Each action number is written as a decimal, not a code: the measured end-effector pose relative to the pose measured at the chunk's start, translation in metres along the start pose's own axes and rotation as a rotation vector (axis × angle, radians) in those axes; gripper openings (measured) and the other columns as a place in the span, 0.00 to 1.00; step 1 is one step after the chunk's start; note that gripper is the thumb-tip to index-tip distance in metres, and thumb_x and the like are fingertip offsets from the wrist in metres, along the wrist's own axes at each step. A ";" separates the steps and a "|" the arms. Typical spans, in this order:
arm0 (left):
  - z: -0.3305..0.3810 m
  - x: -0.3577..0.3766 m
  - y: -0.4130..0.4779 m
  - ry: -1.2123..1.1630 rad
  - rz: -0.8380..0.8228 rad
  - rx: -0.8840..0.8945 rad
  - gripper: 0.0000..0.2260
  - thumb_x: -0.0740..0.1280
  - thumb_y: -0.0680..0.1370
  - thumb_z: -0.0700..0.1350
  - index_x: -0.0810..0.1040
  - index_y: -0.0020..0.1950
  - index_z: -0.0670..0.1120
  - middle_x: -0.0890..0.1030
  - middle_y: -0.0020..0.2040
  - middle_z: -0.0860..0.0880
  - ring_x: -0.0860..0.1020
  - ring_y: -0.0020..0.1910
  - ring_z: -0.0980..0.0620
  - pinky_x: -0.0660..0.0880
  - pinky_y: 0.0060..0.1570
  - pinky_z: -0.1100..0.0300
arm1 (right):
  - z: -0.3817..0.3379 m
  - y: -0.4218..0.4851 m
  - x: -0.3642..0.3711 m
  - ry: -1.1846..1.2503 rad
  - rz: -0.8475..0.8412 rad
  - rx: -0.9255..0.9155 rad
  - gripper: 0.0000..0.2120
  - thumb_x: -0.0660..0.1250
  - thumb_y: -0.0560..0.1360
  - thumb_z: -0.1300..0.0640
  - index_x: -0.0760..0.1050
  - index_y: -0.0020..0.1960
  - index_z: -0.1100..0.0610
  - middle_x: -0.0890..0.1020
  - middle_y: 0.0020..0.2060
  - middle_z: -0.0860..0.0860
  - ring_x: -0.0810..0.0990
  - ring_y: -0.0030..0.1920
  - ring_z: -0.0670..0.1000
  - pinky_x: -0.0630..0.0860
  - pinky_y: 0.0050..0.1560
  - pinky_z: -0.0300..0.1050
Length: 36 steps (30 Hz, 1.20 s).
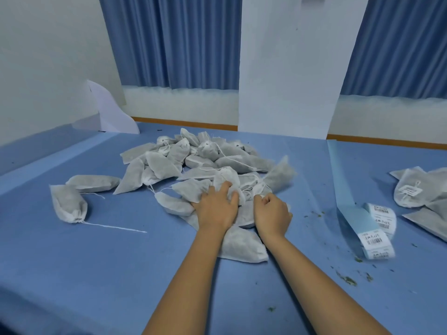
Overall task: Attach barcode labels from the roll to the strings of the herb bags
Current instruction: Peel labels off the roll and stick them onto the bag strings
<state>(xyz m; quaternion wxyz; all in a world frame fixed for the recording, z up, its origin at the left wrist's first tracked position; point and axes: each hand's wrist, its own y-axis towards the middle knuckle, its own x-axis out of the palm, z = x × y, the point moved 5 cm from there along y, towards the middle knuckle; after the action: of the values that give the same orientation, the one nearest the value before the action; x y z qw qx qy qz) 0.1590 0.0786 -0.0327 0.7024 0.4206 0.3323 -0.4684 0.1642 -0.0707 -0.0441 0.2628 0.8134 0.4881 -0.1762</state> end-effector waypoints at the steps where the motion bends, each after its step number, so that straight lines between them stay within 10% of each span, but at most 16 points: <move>1: 0.006 0.001 -0.007 -0.001 0.001 0.007 0.17 0.52 0.82 0.54 0.68 0.68 0.54 0.74 0.62 0.41 0.73 0.58 0.39 0.70 0.59 0.47 | 0.002 -0.003 -0.004 -0.035 0.008 0.013 0.16 0.60 0.75 0.53 0.62 0.30 0.53 0.73 0.32 0.50 0.75 0.43 0.57 0.66 0.55 0.53; 10: 0.013 -0.049 0.023 0.323 0.248 -0.030 0.20 0.50 0.83 0.56 0.66 0.72 0.51 0.78 0.43 0.45 0.80 0.42 0.44 0.62 0.31 0.59 | -0.006 0.042 -0.031 0.073 0.093 0.033 0.09 0.65 0.72 0.51 0.72 0.48 0.55 0.64 0.63 0.53 0.68 0.62 0.56 0.56 0.66 0.56; 16: -0.047 -0.058 0.115 0.255 0.257 -0.179 0.20 0.51 0.83 0.55 0.67 0.72 0.52 0.71 0.66 0.39 0.68 0.64 0.40 0.67 0.57 0.46 | -0.034 0.119 0.027 0.155 -0.176 0.021 0.25 0.64 0.76 0.43 0.65 0.71 0.47 0.53 0.76 0.51 0.50 0.76 0.54 0.47 0.71 0.66; 25: -0.093 -0.018 0.234 0.090 -0.058 -0.292 0.24 0.49 0.80 0.65 0.55 0.76 0.65 0.42 0.80 0.46 0.44 0.78 0.36 0.49 0.71 0.32 | -0.063 0.198 0.147 -0.034 -0.524 -0.116 0.34 0.60 0.72 0.30 0.58 0.74 0.39 0.47 0.78 0.48 0.42 0.77 0.61 0.41 0.73 0.63; 30: -0.086 0.034 0.233 0.109 -0.316 -0.340 0.24 0.50 0.79 0.66 0.60 0.75 0.66 0.46 0.80 0.48 0.43 0.77 0.34 0.45 0.68 0.29 | -0.071 0.189 0.172 0.017 -0.621 -0.324 0.17 0.65 0.74 0.41 0.78 0.59 0.48 0.77 0.55 0.48 0.66 0.68 0.54 0.46 0.61 0.45; 36: -0.056 0.026 0.202 0.121 -0.347 -0.249 0.25 0.53 0.78 0.64 0.66 0.74 0.58 0.62 0.75 0.46 0.62 0.72 0.39 0.61 0.70 0.41 | -0.070 0.160 0.144 -0.147 -0.804 -0.370 0.14 0.65 0.74 0.44 0.79 0.57 0.46 0.76 0.61 0.50 0.69 0.65 0.56 0.59 0.69 0.60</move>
<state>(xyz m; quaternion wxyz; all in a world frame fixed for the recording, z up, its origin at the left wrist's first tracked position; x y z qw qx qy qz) 0.3533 0.1610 -0.0228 0.6366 0.2946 0.4963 -0.5116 0.3748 0.0106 -0.0256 0.3487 0.4836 0.7687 -0.2315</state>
